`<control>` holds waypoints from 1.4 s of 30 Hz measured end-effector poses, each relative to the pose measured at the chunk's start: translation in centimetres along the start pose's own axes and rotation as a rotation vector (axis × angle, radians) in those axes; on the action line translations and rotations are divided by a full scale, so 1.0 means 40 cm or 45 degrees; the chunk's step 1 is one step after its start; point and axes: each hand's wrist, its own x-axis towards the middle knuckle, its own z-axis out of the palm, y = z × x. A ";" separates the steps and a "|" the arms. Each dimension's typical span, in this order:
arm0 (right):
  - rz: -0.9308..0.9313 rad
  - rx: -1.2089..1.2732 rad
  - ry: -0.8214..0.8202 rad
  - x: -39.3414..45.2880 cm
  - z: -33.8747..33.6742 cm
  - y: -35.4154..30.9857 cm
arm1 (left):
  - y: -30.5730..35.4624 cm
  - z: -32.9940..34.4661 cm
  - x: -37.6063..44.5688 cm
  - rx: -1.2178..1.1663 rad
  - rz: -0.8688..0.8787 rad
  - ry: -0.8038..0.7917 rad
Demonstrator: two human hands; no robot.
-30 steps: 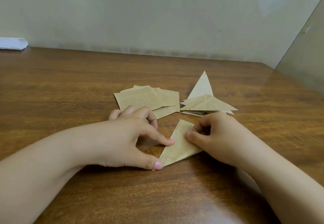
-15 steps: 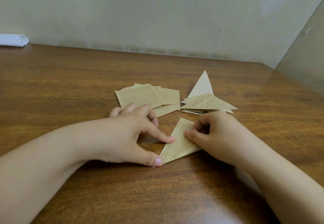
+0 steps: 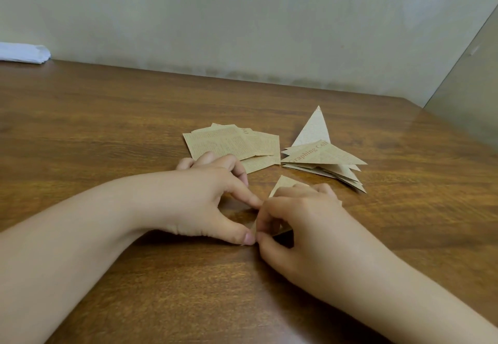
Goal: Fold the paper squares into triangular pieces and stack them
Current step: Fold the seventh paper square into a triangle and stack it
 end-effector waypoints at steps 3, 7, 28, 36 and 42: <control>-0.040 -0.003 0.014 0.003 -0.003 -0.004 | -0.001 -0.003 0.000 -0.003 -0.022 -0.016; -0.100 0.021 0.055 0.005 -0.007 -0.004 | -0.004 -0.006 -0.001 -0.006 -0.019 -0.049; 0.452 0.024 -0.116 -0.020 -0.076 0.140 | 0.009 -0.013 0.000 -0.017 -0.021 -0.096; 0.088 -0.035 0.029 -0.018 -0.094 0.053 | 0.001 -0.011 0.000 -0.017 0.008 -0.086; -0.018 0.163 0.063 0.008 -0.006 0.007 | -0.005 -0.007 -0.003 -0.011 0.009 -0.061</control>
